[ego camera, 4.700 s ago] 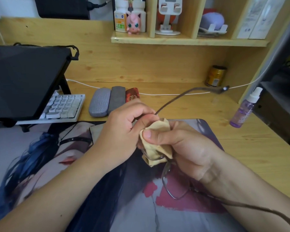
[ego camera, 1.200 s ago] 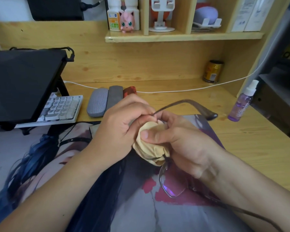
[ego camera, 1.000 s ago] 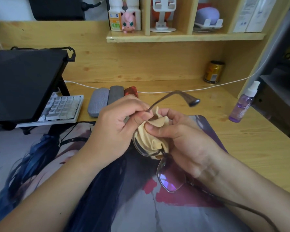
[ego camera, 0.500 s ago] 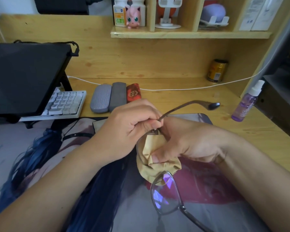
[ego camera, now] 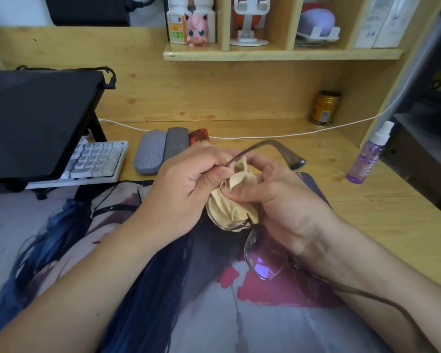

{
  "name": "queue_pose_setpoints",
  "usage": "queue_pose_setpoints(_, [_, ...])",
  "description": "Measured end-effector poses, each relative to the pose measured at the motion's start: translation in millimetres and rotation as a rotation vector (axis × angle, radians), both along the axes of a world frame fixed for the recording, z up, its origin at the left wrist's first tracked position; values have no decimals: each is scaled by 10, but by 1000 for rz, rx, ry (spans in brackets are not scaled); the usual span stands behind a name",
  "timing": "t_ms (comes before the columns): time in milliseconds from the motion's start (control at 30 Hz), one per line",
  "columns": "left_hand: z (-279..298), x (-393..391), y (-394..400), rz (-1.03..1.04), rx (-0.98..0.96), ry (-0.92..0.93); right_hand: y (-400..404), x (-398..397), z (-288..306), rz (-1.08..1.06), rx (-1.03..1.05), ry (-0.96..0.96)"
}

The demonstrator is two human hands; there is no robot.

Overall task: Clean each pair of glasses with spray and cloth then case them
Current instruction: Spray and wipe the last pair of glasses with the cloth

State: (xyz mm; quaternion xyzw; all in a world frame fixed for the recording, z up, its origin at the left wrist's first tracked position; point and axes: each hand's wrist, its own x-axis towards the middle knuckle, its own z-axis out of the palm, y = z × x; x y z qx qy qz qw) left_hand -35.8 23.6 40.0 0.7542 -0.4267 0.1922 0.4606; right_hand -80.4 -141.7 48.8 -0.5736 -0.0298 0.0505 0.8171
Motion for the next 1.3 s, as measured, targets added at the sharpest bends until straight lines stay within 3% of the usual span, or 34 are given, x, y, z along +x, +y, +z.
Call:
queue_pose_setpoints(233, [47, 64, 159, 199, -154, -137, -314, 137, 51, -163, 33, 35])
queue_pose_setpoints(300, [67, 88, 212, 256, -194, -162, -597, 260, 51, -261, -51, 34])
queue_pose_setpoints(467, [-16, 88, 160, 295, -210, -243, -919, 433, -71, -590, -917, -76])
queue_pose_setpoints(533, [-20, 79, 156, 332, -216, -276, -866, 449, -113, -568, -1050, -134])
queue_pose_setpoints(600, [-12, 97, 182, 354, -225, -287, -816, 451, -123, -508, -945, -167])
queue_pose_setpoints(733, [28, 128, 250, 376, -269, -267, -871, 364, -13, -33, -220, -83])
queue_pose_setpoints(800, [56, 126, 271, 387, -293, -290, -930, 336, -2, 213, -109, -73])
queue_pose_setpoints(933, [82, 178, 369, 538, -391, -381, -869, 334, -20, 366, 8, 15])
queue_pose_setpoints(1100, [91, 253, 474, 726, -411, -449, -401, 184, -51, 377, 266, 38])
queue_pose_setpoints(1300, [24, 215, 302, 656, -254, -638, 77, 182, 5, -33, 561, 56])
